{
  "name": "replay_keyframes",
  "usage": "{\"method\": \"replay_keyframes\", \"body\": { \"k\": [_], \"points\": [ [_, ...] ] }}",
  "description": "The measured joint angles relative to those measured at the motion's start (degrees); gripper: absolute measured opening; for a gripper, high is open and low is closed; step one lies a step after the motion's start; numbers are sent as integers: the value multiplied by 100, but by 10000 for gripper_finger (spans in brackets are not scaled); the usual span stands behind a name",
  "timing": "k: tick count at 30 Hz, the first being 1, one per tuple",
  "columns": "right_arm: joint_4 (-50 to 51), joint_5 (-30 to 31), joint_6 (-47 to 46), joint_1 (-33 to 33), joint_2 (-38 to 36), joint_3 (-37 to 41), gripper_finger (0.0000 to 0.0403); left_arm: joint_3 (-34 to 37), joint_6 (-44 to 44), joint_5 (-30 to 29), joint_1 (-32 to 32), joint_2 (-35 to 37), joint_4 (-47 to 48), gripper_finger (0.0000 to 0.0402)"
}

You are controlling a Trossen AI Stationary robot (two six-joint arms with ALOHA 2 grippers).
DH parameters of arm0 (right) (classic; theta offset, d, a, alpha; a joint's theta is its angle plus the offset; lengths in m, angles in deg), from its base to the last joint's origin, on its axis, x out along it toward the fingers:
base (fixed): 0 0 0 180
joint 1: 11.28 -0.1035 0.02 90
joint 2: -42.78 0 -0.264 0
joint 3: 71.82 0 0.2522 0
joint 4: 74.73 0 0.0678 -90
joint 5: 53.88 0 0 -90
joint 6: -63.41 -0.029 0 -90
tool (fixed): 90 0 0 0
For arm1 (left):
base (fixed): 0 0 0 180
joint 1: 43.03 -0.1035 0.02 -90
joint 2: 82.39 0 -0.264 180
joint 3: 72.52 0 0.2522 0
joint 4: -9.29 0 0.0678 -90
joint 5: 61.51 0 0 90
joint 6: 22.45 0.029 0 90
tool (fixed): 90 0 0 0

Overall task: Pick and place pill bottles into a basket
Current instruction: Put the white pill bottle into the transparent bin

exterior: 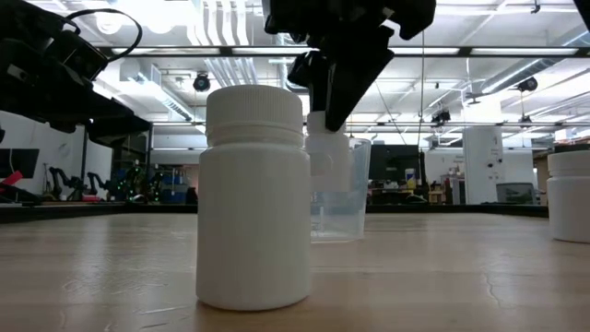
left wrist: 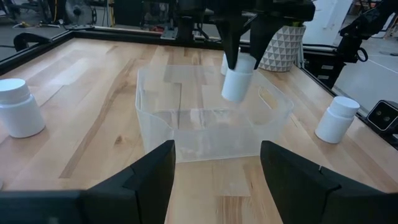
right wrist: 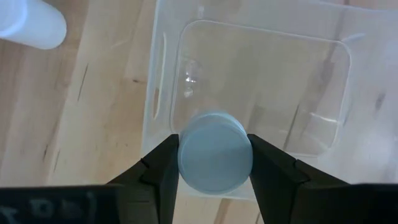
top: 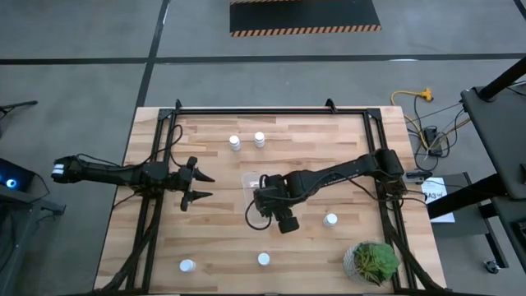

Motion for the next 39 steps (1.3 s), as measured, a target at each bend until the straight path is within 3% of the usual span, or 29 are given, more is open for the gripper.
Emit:
{"method": "replay_keyframes", "body": {
  "k": [39],
  "points": [
    [-450, -210, 453, 102, -2, 460, 148, -2, 0, 0, -1, 0, -2, 219]
  ]
}}
